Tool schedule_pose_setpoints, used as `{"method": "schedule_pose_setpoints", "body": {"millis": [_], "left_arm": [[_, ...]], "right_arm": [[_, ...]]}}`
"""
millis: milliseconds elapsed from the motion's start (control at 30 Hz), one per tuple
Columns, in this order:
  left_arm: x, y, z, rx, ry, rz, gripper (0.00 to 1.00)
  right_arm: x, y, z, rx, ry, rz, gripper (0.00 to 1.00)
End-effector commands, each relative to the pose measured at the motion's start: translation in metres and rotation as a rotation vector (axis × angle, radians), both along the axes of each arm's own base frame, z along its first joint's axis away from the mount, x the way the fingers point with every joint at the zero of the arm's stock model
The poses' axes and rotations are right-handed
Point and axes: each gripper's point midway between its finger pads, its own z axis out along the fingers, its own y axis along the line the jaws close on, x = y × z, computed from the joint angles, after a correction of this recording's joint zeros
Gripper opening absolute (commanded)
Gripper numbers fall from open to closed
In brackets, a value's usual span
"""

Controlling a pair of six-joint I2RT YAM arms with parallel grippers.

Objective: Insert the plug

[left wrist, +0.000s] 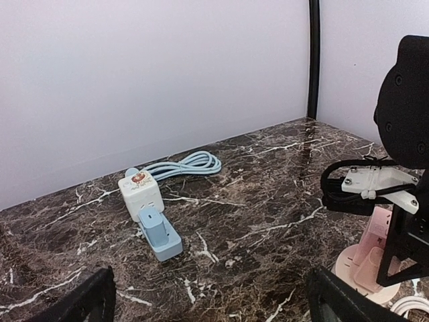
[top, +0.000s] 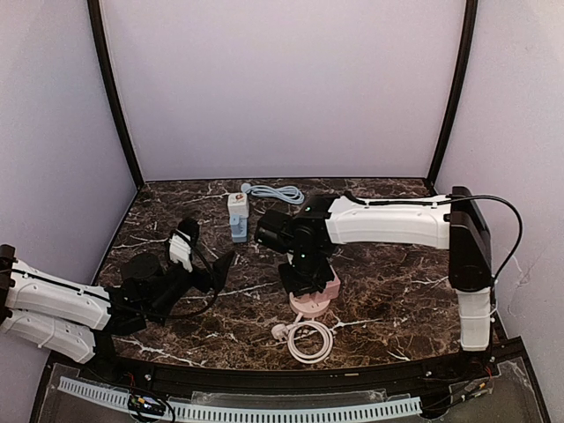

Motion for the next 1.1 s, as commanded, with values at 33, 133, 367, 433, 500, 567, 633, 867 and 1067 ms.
{"method": "schedule_pose_setpoints", "body": {"millis": [33, 133, 367, 433, 500, 567, 633, 867, 1067], "left_arm": [[-0.001, 0.007, -0.003, -0.028, 0.014, 0.011, 0.99], [-0.001, 0.008, -0.002, -0.032, 0.015, 0.011, 0.99], [-0.002, 0.008, -0.002, -0.036, 0.018, 0.007, 0.99], [-0.002, 0.009, -0.002, -0.039, 0.019, 0.007, 0.99], [-0.002, 0.008, -0.001, -0.040, 0.019, 0.005, 0.99], [-0.002, 0.008, -0.001, -0.042, 0.020, 0.004, 0.99], [-0.003, 0.008, -0.001, -0.045, 0.020, 0.001, 0.99], [-0.003, 0.008, 0.000, -0.053, 0.022, -0.004, 0.99], [-0.004, 0.008, 0.001, -0.056, 0.023, -0.010, 0.99]], "right_arm": [[-0.003, -0.010, -0.030, -0.097, 0.021, -0.013, 0.00], [-0.005, -0.011, -0.036, -0.104, 0.026, -0.012, 0.00], [-0.008, -0.012, -0.052, -0.115, 0.047, -0.015, 0.00], [-0.007, -0.013, -0.055, -0.126, 0.046, -0.019, 0.00], [-0.007, -0.016, -0.058, -0.140, 0.043, -0.023, 0.00], [-0.006, -0.017, -0.062, -0.151, 0.042, -0.028, 0.00], [-0.006, -0.018, -0.066, -0.161, 0.041, -0.030, 0.00], [0.000, -0.023, -0.075, -0.221, 0.014, -0.043, 0.00], [-0.002, -0.026, -0.086, -0.252, 0.026, -0.038, 0.00]]}}
